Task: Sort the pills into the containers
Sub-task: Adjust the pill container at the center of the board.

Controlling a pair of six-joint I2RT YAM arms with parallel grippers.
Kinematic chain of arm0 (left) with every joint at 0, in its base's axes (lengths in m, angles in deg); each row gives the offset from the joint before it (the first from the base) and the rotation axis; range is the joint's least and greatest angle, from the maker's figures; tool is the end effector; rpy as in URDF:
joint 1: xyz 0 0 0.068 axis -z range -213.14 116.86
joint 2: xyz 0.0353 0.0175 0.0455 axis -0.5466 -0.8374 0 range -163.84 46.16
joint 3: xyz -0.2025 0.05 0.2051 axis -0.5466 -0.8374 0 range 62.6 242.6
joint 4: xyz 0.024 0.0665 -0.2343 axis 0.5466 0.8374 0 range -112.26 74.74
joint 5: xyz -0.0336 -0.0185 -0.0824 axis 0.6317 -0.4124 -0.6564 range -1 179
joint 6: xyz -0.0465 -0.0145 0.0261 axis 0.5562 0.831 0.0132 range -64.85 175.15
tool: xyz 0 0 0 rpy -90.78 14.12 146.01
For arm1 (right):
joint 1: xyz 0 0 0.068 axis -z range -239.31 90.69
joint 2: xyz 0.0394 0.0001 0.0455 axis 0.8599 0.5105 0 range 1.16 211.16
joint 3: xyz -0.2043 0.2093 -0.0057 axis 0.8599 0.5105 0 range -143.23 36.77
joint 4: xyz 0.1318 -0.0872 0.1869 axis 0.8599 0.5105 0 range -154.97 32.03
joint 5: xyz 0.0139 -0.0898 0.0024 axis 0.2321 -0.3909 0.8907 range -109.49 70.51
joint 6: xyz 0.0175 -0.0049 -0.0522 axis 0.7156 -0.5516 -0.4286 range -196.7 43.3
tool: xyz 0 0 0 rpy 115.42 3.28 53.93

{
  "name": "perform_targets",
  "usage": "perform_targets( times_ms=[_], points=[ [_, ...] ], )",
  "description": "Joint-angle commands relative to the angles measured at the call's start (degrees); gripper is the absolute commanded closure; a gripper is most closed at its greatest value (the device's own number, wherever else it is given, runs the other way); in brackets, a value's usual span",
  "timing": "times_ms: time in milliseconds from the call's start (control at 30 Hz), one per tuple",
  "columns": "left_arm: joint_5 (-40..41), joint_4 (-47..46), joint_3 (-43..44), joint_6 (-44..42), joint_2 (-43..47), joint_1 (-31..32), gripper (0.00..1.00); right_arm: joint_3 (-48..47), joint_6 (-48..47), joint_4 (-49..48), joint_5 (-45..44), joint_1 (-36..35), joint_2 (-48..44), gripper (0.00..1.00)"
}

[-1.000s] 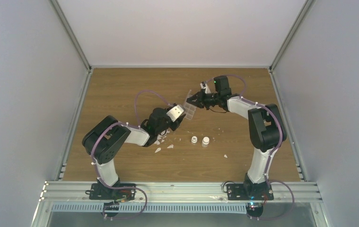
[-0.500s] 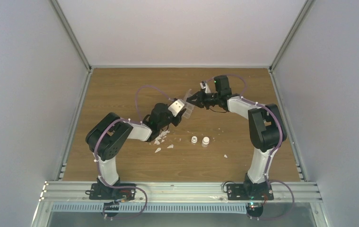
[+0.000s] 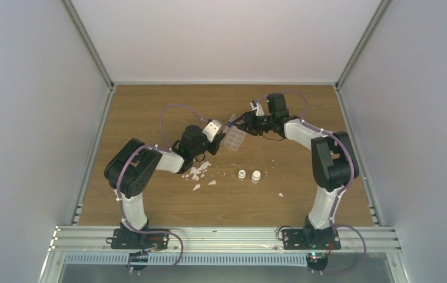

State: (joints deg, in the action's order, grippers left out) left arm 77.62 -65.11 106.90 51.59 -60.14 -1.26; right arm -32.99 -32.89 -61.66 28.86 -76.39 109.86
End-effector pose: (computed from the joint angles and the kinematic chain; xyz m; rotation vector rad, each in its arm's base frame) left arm 0.3053 -0.1985 0.1776 0.7169 1.7950 -0.5215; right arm 0.3729 0.1441 0.2201 0.0917 2.4716 1.4831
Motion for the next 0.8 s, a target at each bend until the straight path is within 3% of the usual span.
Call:
perform_targets(
  times_ms=[0, 300, 400, 533, 767],
  points=[
    [-2.41, -2.72, -1.23, 1.36, -0.39, -1.35, 0.53, 0.12, -6.85, 5.25, -12.08, 0.12, -5.57, 0.01],
    [-1.45, -0.87, -0.35, 1.91, -1.09, -1.8, 0.49, 1.66, -13.01, 8.35, -22.01, -0.58, -2.15, 0.02],
    [-1.57, 0.18, 0.24, 2.04, -1.17, -1.9, 0.48, -1.08, -13.74, 8.77, -22.28, -1.38, 0.21, 0.14],
    [-1.08, 3.69, 2.11, 2.91, -1.53, -2.35, 0.47, -4.79, -14.06, 9.1, -21.79, -2.38, 3.19, 0.38],
    [-5.96, 6.85, 4.38, 7.07, -2.51, -5.34, 0.47, -6.87, -13.45, 8.19, -20.81, -2.78, 9.1, 0.7]
  ],
)
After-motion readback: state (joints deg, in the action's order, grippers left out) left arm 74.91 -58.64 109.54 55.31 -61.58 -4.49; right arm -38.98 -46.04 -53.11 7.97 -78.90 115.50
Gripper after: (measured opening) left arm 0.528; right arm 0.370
